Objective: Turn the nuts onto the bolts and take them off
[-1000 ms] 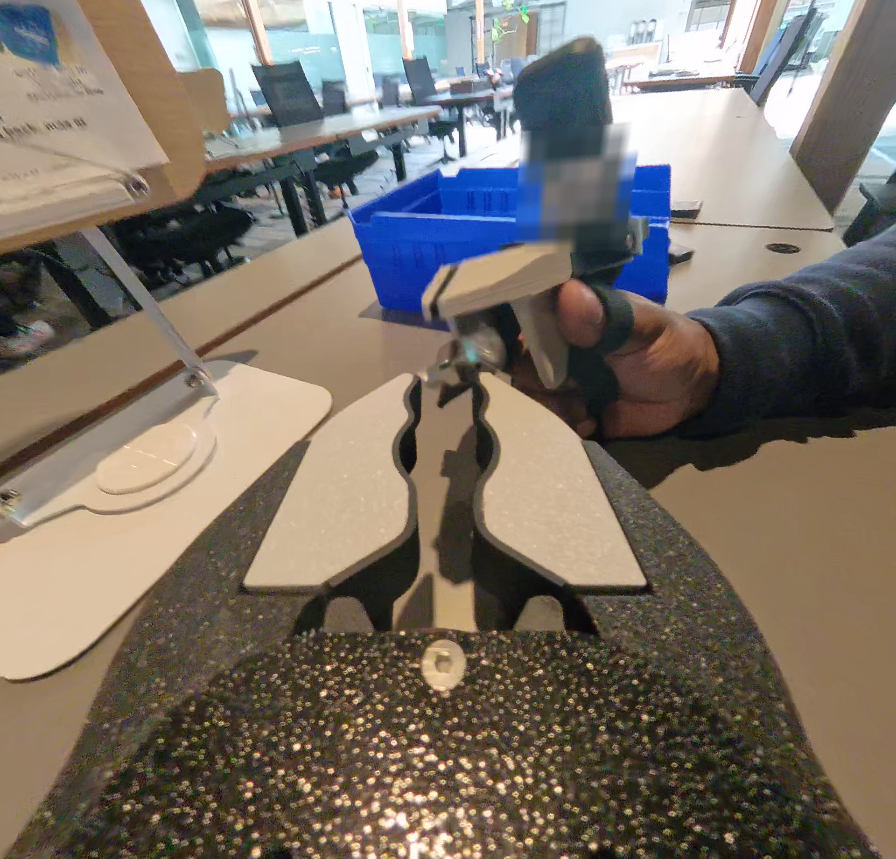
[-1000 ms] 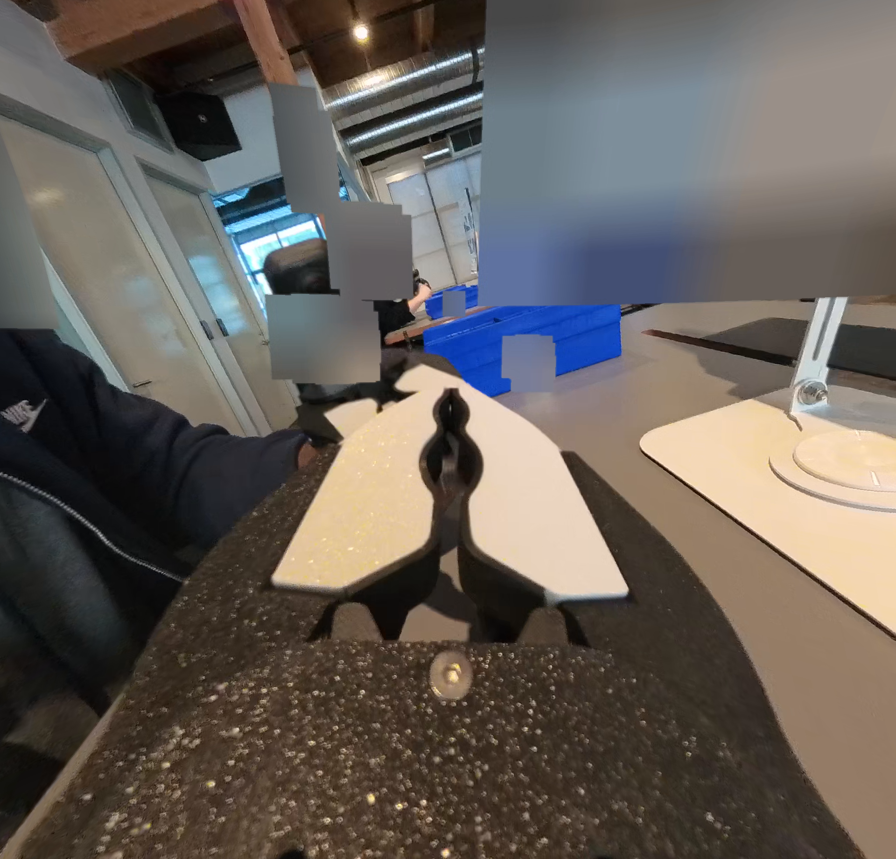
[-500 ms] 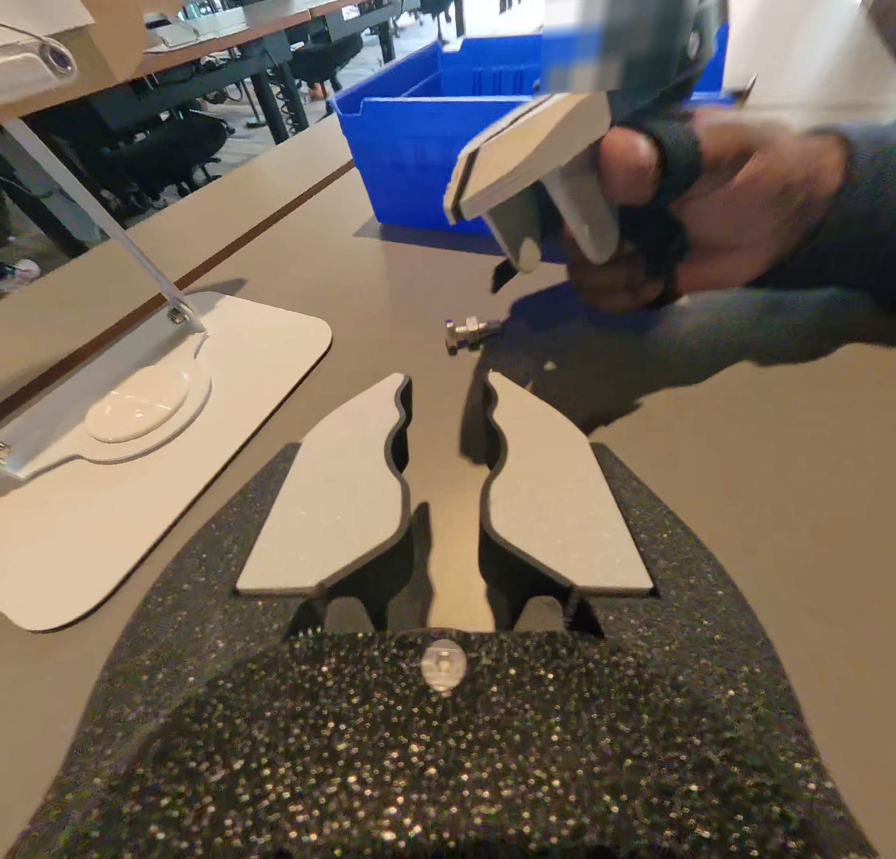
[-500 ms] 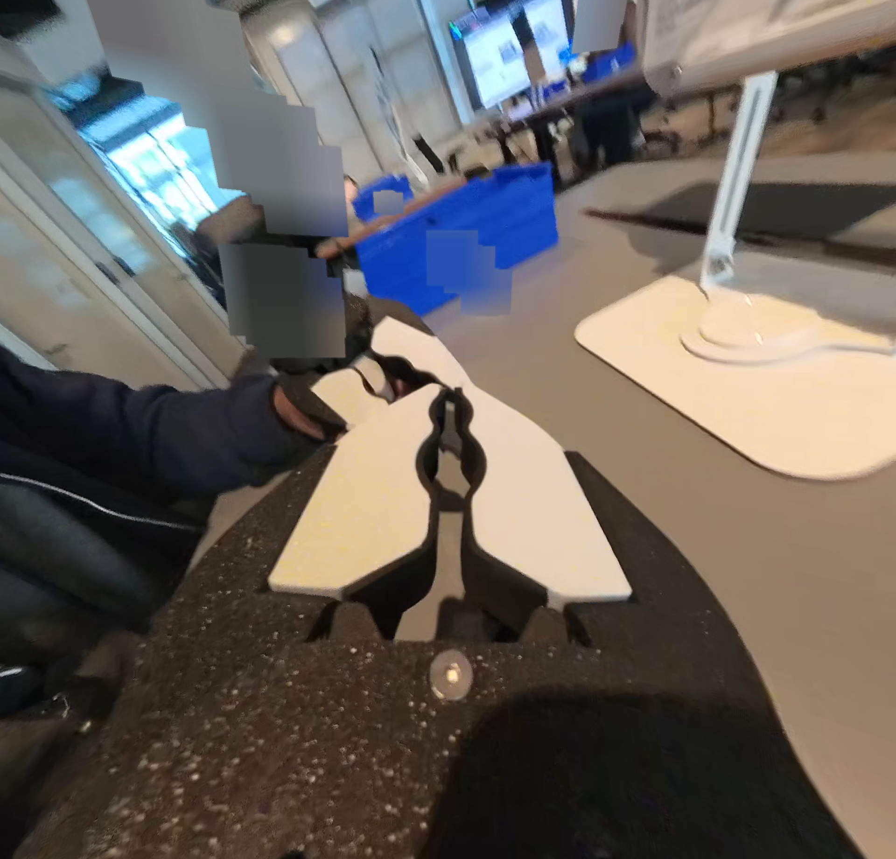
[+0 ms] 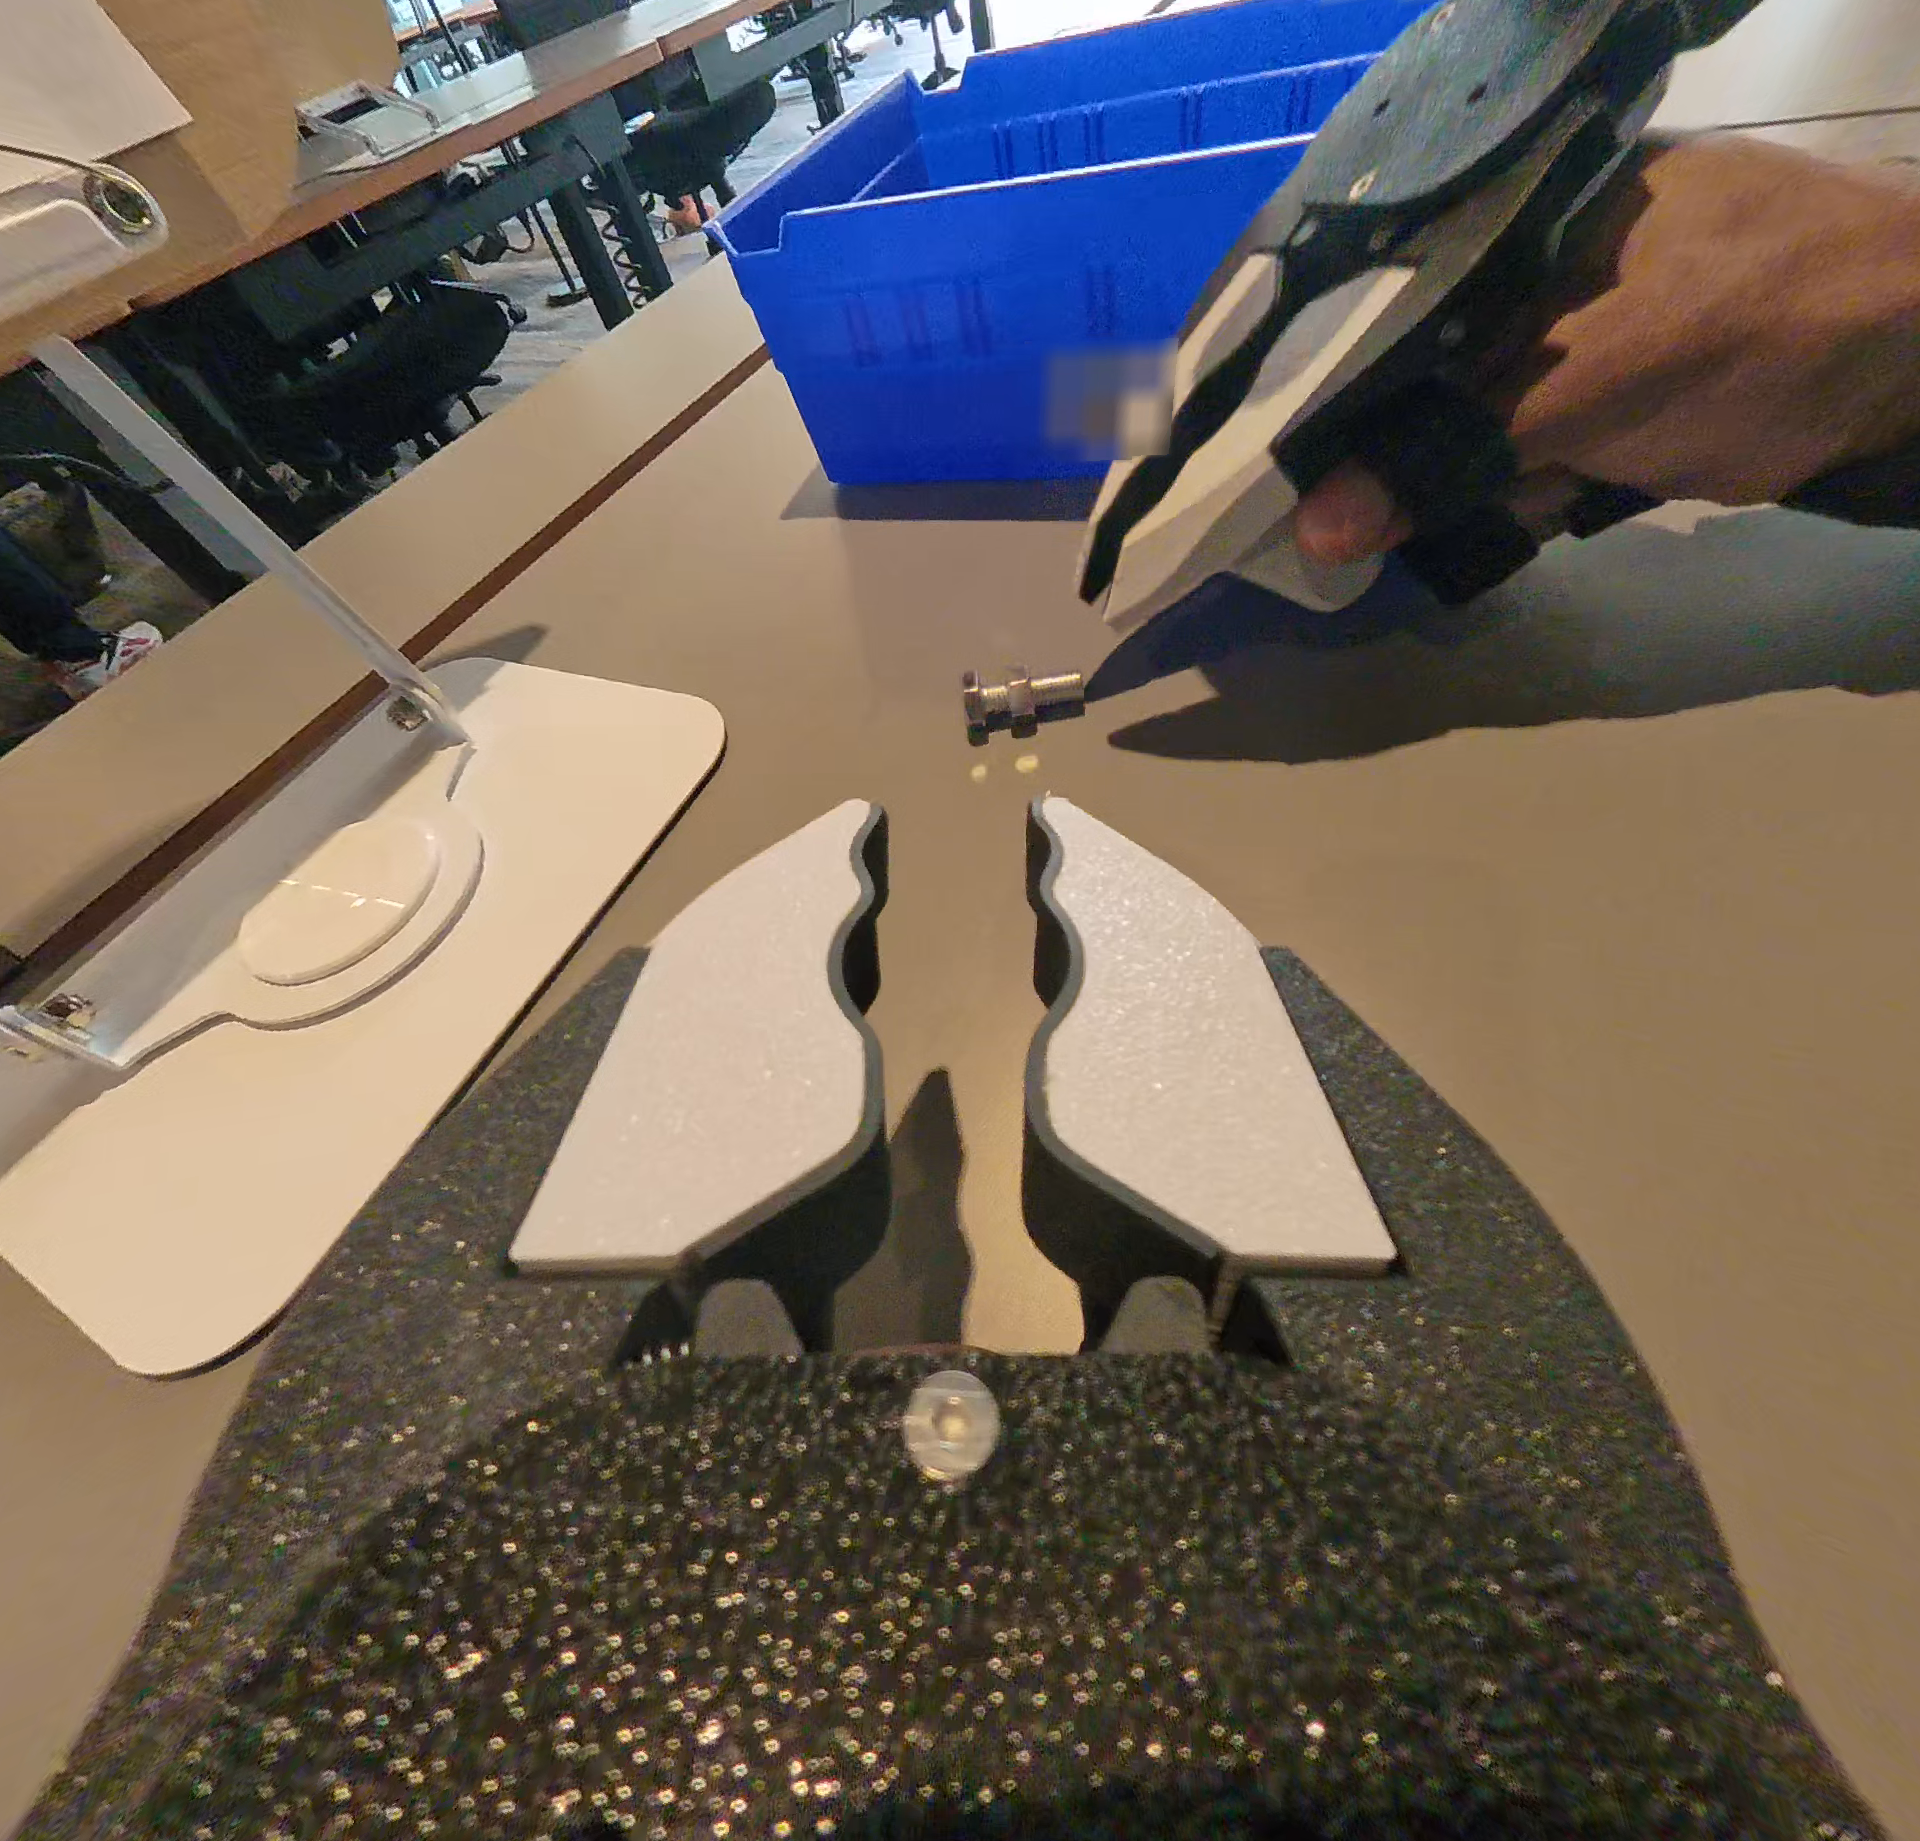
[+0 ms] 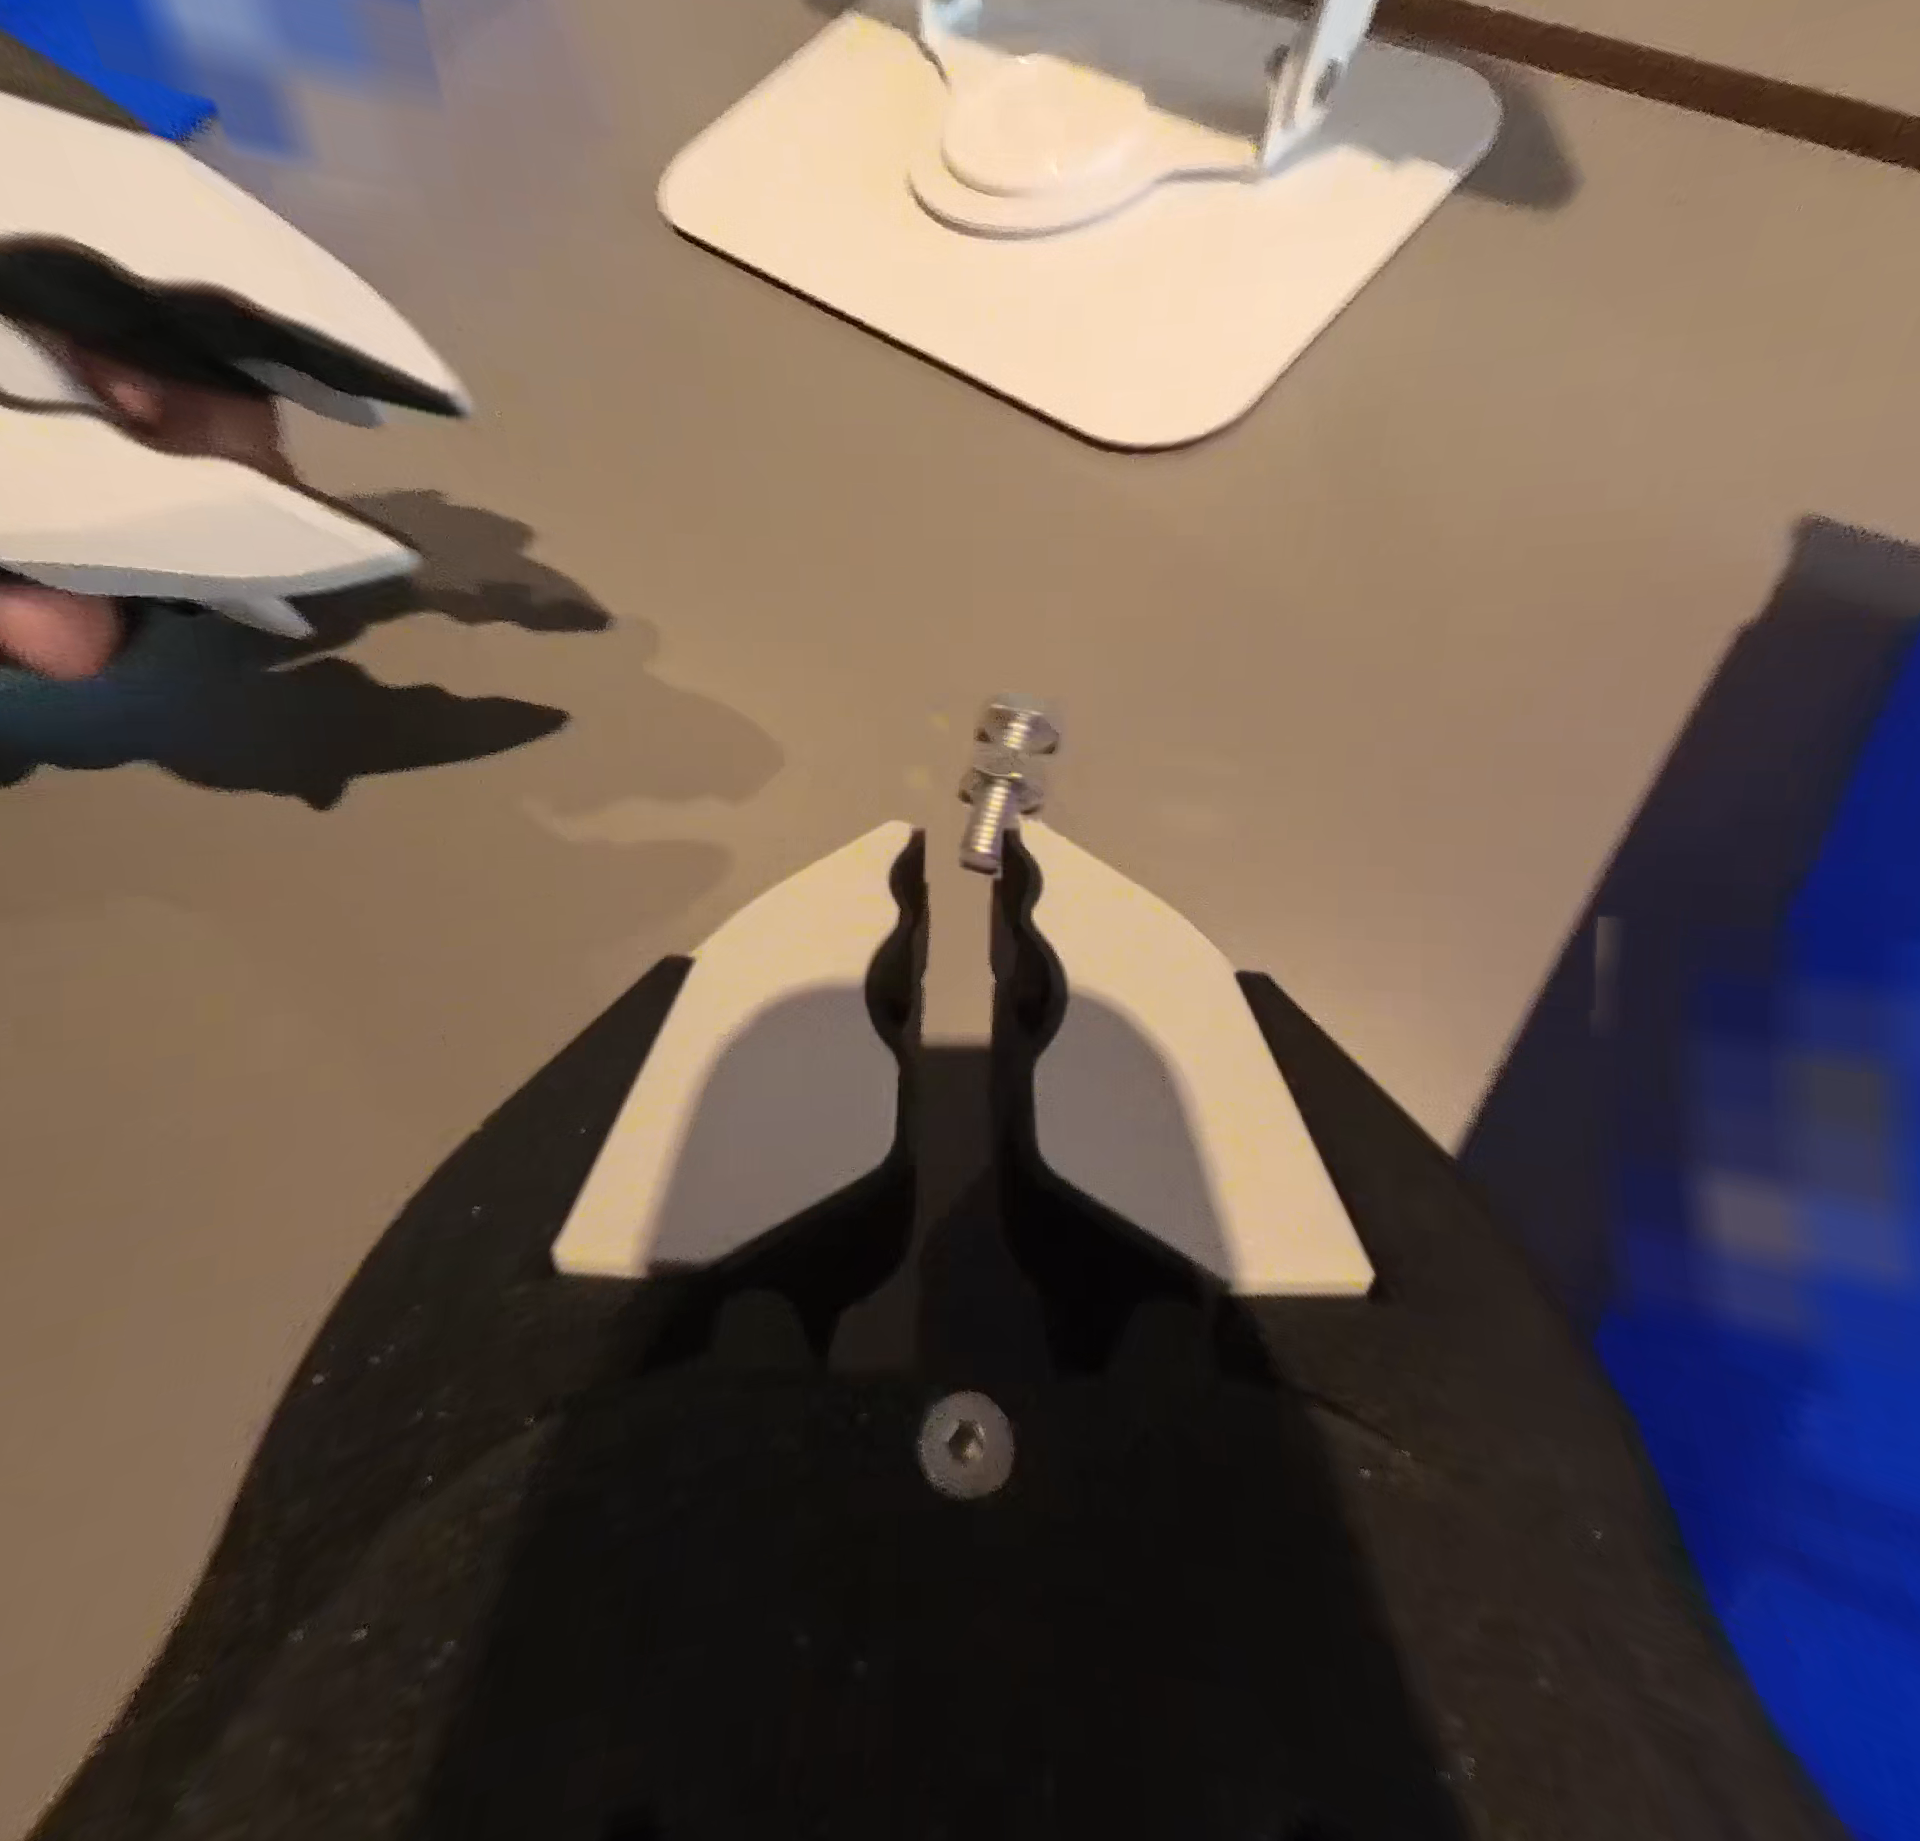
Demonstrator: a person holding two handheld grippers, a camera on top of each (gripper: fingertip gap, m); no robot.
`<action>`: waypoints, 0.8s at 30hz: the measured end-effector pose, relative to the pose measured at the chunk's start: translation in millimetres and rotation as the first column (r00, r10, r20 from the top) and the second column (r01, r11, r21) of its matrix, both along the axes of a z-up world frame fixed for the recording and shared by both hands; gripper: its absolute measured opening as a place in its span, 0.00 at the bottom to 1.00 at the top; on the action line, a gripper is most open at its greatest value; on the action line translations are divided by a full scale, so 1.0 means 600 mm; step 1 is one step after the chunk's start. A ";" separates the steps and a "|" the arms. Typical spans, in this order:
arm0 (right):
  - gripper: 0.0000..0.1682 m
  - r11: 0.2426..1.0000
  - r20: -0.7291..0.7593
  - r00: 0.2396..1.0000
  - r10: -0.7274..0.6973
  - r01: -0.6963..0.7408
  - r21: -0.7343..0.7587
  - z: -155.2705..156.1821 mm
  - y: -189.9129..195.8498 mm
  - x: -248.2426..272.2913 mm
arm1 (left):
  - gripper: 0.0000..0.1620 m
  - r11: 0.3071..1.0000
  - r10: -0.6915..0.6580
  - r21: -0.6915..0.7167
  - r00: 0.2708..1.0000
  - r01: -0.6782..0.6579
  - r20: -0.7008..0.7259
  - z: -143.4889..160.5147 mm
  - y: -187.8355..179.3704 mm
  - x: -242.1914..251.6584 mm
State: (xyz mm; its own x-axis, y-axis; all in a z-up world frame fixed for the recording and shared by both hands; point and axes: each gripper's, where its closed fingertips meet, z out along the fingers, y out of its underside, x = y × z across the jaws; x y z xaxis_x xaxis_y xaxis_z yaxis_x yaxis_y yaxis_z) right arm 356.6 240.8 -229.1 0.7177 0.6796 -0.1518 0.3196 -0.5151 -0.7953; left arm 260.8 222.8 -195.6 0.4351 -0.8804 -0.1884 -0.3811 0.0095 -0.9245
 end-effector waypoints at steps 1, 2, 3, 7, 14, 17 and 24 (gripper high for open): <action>0.07 1.000 0.020 1.000 -0.019 0.019 0.004 -0.006 0.006 0.006 | 0.15 1.000 0.001 0.002 1.000 -0.001 0.003 0.001 0.000 0.000; 0.07 1.000 0.041 0.999 -0.030 0.030 0.002 -0.011 0.009 0.011 | 0.15 1.000 -0.001 0.000 1.000 0.001 0.008 0.003 0.000 0.000; 0.06 0.999 0.056 0.998 -0.038 0.038 -0.001 -0.014 0.012 0.014 | 0.15 1.000 -0.002 -0.002 1.000 0.002 0.012 0.004 -0.001 0.000; 0.02 0.998 0.128 0.990 -0.058 0.058 0.001 -0.031 0.020 0.020 | 0.15 1.000 -0.003 0.007 1.000 0.003 0.013 0.009 -0.003 0.001; 0.00 0.999 0.201 0.979 0.032 -0.028 -0.024 -0.048 0.011 -0.026 | 0.15 1.000 -0.003 0.027 1.000 0.002 0.026 0.019 -0.007 0.001; 0.01 0.997 0.192 0.978 0.078 -0.075 -0.025 -0.046 0.003 -0.056 | 0.15 1.000 -0.001 0.026 0.999 0.000 0.034 0.020 -0.006 -0.001; 0.02 0.989 0.170 0.976 0.136 -0.143 0.029 -0.034 -0.007 -0.088 | 0.14 1.000 0.010 0.028 0.999 -0.011 0.039 0.021 -0.002 -0.006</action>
